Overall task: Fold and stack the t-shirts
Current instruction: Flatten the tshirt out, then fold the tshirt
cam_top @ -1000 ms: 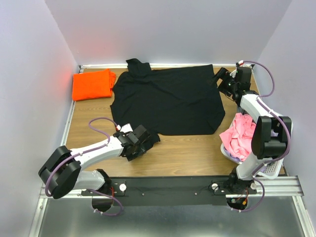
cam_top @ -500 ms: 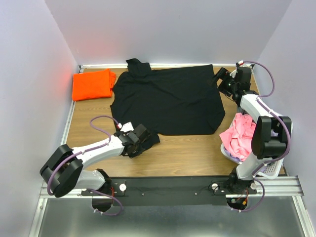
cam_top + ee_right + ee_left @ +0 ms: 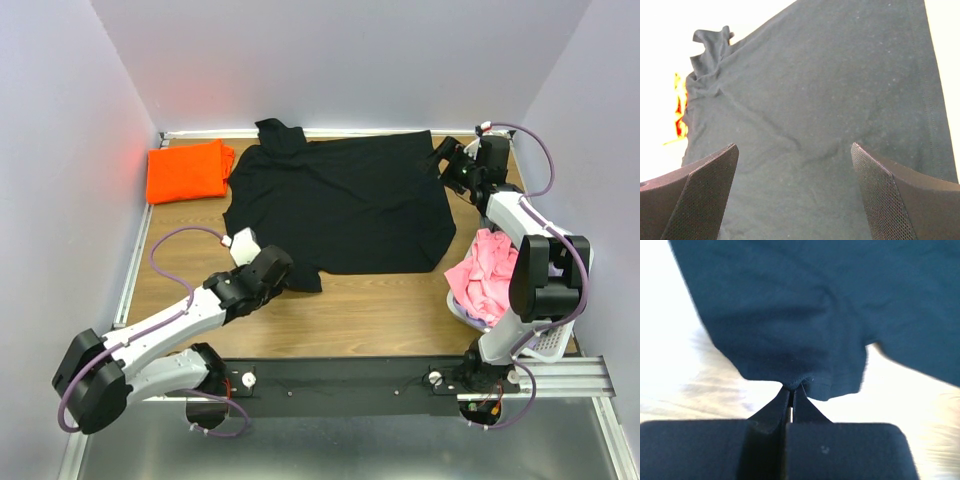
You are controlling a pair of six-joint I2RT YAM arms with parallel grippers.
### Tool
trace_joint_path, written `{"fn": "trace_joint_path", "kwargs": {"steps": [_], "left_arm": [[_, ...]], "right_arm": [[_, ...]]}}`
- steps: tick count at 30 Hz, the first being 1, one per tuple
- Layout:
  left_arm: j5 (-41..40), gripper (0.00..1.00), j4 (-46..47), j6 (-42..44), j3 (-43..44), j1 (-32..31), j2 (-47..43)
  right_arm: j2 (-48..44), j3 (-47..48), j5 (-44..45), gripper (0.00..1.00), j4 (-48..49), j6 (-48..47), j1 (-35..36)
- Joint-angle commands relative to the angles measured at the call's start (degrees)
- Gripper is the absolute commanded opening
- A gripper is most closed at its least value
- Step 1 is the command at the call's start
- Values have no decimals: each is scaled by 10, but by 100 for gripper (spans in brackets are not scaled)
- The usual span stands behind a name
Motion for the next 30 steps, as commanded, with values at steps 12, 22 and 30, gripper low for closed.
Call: {"fn": "trace_joint_path", "kwargs": {"steps": [12, 22, 30], "left_arm": [[-119, 0, 136, 57, -29, 1, 6], [-172, 0, 233, 138, -24, 2, 24], [-178, 0, 303, 263, 8, 2, 58]], "right_arm": [[-5, -14, -13, 100, 27, -7, 11], [0, -13, 40, 98, 22, -14, 64], [-24, -30, 197, 97, -90, -36, 119]]}}
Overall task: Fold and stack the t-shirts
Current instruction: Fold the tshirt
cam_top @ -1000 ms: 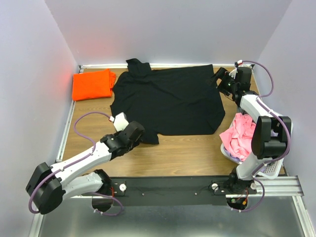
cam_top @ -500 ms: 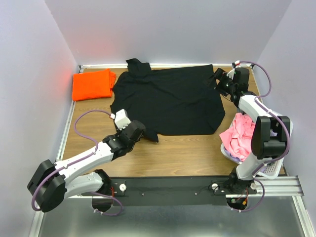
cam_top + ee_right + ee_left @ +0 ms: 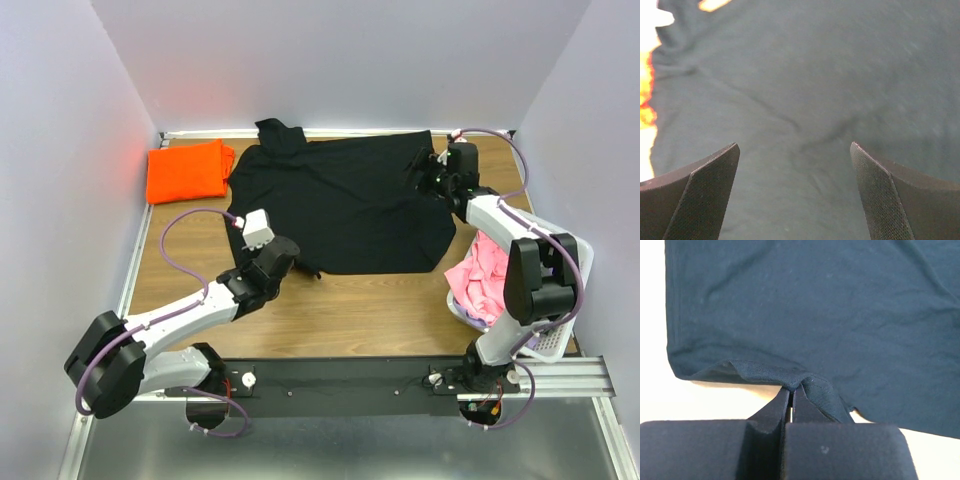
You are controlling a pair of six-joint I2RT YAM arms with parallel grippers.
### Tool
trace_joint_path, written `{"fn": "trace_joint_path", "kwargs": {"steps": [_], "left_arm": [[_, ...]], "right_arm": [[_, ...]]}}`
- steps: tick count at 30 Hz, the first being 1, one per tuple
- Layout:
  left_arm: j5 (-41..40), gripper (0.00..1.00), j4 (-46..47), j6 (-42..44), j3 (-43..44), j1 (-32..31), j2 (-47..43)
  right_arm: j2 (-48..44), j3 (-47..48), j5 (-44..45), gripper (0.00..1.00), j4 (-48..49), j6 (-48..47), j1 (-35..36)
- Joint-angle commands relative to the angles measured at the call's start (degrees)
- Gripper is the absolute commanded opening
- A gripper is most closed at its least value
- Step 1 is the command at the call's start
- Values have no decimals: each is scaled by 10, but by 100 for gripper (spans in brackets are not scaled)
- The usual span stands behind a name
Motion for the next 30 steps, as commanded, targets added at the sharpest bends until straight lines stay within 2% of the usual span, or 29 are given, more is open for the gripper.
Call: {"fn": "trace_joint_path", "kwargs": {"steps": [1, 5, 10, 15, 25, 30], "left_arm": [[-33, 0, 73, 95, 25, 1, 5], [-31, 0, 83, 150, 29, 3, 12], [-10, 0, 115, 167, 9, 12, -6], [5, 0, 118, 173, 3, 27, -23], [10, 0, 118, 181, -4, 37, -35], [12, 0, 118, 182, -6, 40, -43]], "right_arm": [[-24, -13, 135, 97, -95, -20, 37], [-43, -29, 216, 95, -176, -15, 74], [-65, -84, 275, 87, -204, 6, 102], [-43, -94, 320, 80, -236, 4, 111], [14, -86, 348, 72, -249, 7, 113], [23, -95, 348, 63, -254, 13, 113]]}}
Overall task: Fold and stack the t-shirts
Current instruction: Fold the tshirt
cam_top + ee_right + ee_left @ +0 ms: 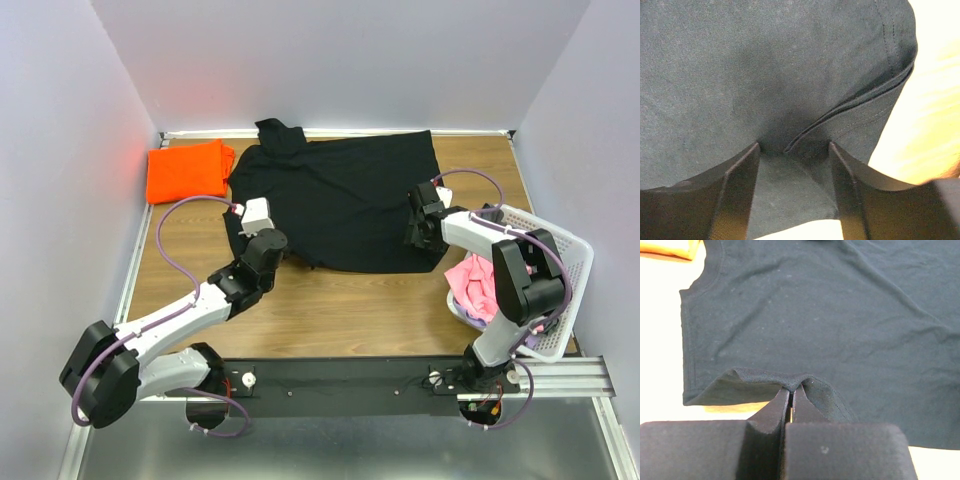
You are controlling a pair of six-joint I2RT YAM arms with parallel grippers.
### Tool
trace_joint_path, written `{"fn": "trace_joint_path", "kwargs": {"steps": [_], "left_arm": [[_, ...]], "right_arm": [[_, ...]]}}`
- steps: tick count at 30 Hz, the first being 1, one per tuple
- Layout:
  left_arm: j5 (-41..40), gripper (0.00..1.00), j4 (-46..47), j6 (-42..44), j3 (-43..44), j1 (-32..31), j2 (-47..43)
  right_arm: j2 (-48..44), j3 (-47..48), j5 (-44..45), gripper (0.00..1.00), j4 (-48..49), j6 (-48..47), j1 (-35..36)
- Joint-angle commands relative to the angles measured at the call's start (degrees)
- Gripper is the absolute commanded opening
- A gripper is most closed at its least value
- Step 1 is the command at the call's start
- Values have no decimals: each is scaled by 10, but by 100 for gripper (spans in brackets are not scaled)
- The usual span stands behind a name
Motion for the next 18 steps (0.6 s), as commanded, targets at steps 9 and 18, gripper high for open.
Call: {"fn": "trace_joint_path", "kwargs": {"steps": [9, 18], "left_arm": [[-1, 0, 12, 5, -12, 6, -28], [-6, 0, 7, 3, -13, 10, -32]], "right_arm": [[-2, -14, 49, 52, -23, 17, 4], [-2, -11, 54, 39, -28, 20, 4]]}}
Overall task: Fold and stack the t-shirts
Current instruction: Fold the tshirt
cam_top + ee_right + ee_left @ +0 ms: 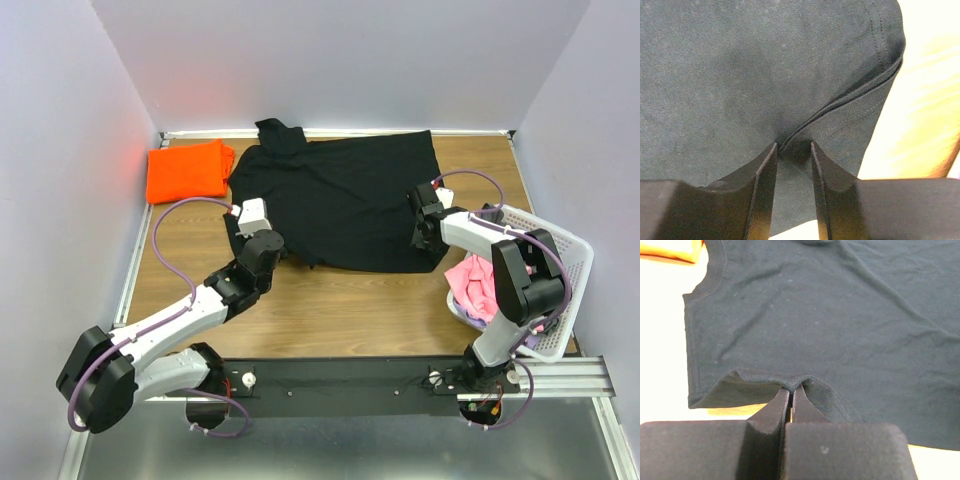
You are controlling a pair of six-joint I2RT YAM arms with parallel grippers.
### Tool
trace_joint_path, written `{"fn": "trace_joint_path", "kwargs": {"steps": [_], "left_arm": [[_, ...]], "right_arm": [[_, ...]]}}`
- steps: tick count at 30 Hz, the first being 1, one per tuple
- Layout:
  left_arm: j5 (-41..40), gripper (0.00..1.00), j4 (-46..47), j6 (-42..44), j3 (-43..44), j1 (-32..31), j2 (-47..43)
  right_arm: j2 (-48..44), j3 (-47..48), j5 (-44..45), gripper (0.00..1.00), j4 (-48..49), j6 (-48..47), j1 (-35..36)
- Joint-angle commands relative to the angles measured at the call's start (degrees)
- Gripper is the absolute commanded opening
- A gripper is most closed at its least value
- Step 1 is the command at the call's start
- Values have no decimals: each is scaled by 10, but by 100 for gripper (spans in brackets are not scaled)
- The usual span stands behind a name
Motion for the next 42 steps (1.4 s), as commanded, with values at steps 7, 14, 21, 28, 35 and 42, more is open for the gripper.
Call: {"fn": "trace_joint_path", "kwargs": {"steps": [7, 14, 21, 28, 35, 42], "left_arm": [[-9, 0, 6, 3, -7, 8, -15], [-21, 0, 1, 2, -10, 10, -23], [-36, 0, -11, 2, -13, 10, -60], [-28, 0, -15, 0, -21, 10, -117], [-19, 0, -51, -5, -18, 10, -149], [-3, 0, -71, -3, -16, 10, -178]], "right_arm": [[-3, -14, 34, 26, -23, 9, 3], [-23, -16, 37, 3, -32, 11, 2], [-90, -22, 47, 2, -54, 6, 4], [-172, -36, 35, 2, -86, 3, 3], [-267, -38, 9, 2, -121, 9, 2], [-342, -31, 20, 2, -166, 17, 3]]}}
